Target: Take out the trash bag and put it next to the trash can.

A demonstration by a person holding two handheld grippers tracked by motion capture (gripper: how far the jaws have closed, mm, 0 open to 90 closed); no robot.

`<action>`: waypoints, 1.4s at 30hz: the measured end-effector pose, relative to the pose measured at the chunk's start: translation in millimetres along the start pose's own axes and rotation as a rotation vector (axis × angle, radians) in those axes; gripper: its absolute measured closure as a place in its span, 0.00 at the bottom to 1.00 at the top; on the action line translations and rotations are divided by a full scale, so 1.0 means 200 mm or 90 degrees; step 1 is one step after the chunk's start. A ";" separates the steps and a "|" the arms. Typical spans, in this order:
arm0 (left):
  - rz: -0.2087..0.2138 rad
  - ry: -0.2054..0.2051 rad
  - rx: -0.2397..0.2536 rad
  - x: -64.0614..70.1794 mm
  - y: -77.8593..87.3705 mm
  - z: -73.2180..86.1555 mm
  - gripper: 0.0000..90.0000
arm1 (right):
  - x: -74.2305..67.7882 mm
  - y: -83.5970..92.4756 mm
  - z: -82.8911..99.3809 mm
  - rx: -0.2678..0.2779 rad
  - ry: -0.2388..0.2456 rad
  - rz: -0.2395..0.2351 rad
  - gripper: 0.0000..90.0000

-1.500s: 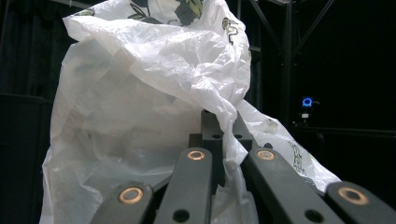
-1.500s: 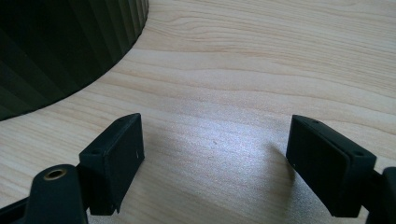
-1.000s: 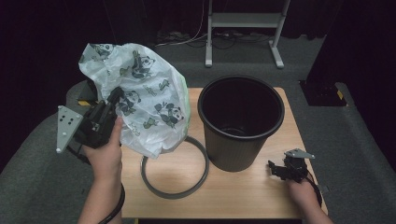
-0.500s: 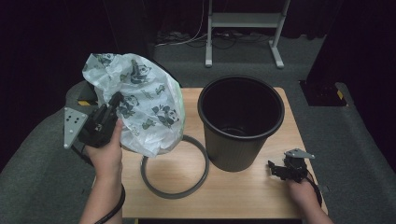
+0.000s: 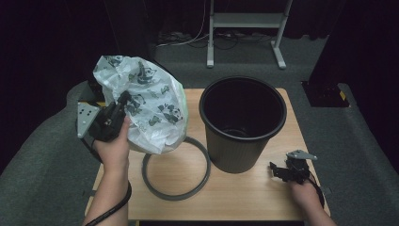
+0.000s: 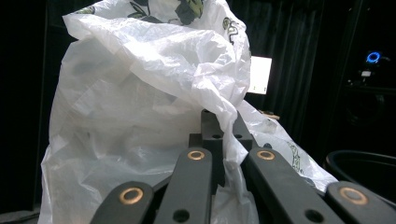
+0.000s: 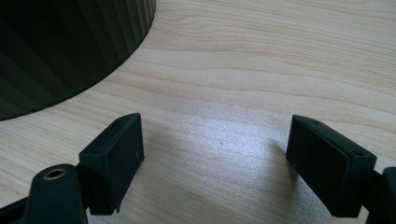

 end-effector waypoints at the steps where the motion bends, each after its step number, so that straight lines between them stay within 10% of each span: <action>1: -0.002 0.003 -0.006 0.00 -0.02 0.01 0.99 | 0.00 0.00 0.00 0.000 0.000 0.000 0.21; 42: -0.067 0.019 -0.051 0.02 -0.74 0.35 0.99 | -0.01 0.00 0.00 -0.001 0.007 -0.014 0.21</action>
Point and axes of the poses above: each handheld gripper's, and its own axes: y roughly backward along the jaws, z roughly out of its underside, x roughly to its right, the point moved 7 cm from there along -y, roughly forward along the jaws, and after that the axes turned 7 degrees about z, right-handed, at the moved point
